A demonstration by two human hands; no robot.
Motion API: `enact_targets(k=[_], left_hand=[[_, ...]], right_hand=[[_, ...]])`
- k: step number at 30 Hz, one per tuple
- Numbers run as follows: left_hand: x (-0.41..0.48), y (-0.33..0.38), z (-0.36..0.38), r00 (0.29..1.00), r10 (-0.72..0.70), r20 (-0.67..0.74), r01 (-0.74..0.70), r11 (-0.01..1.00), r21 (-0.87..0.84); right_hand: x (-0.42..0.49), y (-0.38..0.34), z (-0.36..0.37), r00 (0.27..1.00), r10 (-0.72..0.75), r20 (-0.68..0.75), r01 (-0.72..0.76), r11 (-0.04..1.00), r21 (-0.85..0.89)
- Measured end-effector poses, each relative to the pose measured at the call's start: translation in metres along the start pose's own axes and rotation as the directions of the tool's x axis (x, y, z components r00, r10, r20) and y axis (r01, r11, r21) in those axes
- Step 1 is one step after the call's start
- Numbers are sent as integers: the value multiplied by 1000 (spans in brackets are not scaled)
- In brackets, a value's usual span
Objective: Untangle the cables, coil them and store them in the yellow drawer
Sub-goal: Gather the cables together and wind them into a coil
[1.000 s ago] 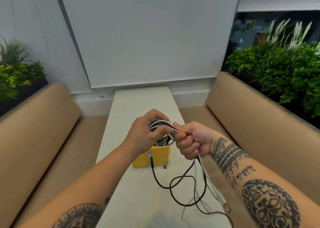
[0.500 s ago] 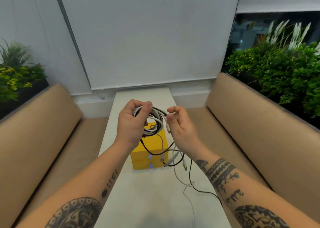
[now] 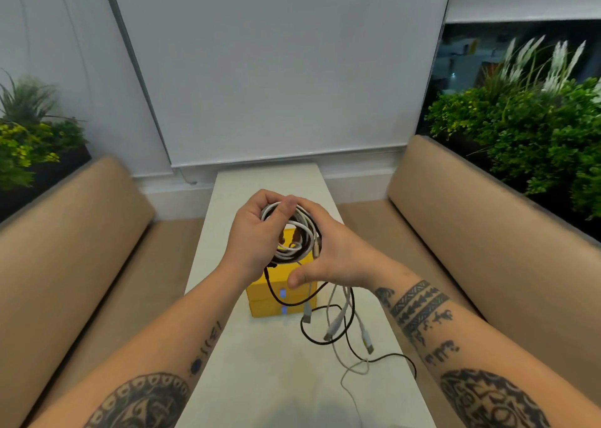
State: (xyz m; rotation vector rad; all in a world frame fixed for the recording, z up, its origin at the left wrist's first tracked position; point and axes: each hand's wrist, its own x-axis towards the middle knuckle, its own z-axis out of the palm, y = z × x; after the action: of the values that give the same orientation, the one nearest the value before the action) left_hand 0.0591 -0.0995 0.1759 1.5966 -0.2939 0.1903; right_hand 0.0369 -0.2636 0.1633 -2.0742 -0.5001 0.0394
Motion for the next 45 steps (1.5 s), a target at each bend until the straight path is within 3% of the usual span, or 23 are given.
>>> enact_targets(k=[4,9,12,17,22,27,29,32,35,41,45], left_hand=[[3,0,2,999,0,45,1,999,-36],[6,-12,-6,981,60,186,-47,996,-73],[7,-17,-10,958,81,275,-82,997,-8],[11,-7,-9,956,7,293,-119,924,363],[13,2,-4,945,-33,325,-85,936,342],[19,11,-8,875,-198,442,55,948,315],[17,13,-4,878,-220,424,63,934,353],[13,8,4,936,-79,342,-122,840,528],[13,4,4,952,-60,299,-129,809,574],[17,4,-1,981,-25,192,-45,934,355],[22,4,-12,991,-50,126,14,963,270]], right_hand=[[5,4,3,979,-28,-203,25,1000,-17],[7,4,-3,980,23,-195,-6,996,87],[8,5,-1,976,59,-208,-41,995,89],[3,4,-5,984,55,-167,-64,997,-46],[-1,2,-12,995,0,-102,-21,979,-204],[-1,2,-12,996,-7,-92,-26,937,-347],[-2,3,-11,994,-3,-105,-35,933,-359],[-2,2,-11,993,12,-115,-49,945,-324],[-2,4,-9,994,26,-103,-50,969,-243],[-2,10,-16,986,41,-159,-45,999,-25],[-8,16,-19,976,7,-218,-35,992,-124]])
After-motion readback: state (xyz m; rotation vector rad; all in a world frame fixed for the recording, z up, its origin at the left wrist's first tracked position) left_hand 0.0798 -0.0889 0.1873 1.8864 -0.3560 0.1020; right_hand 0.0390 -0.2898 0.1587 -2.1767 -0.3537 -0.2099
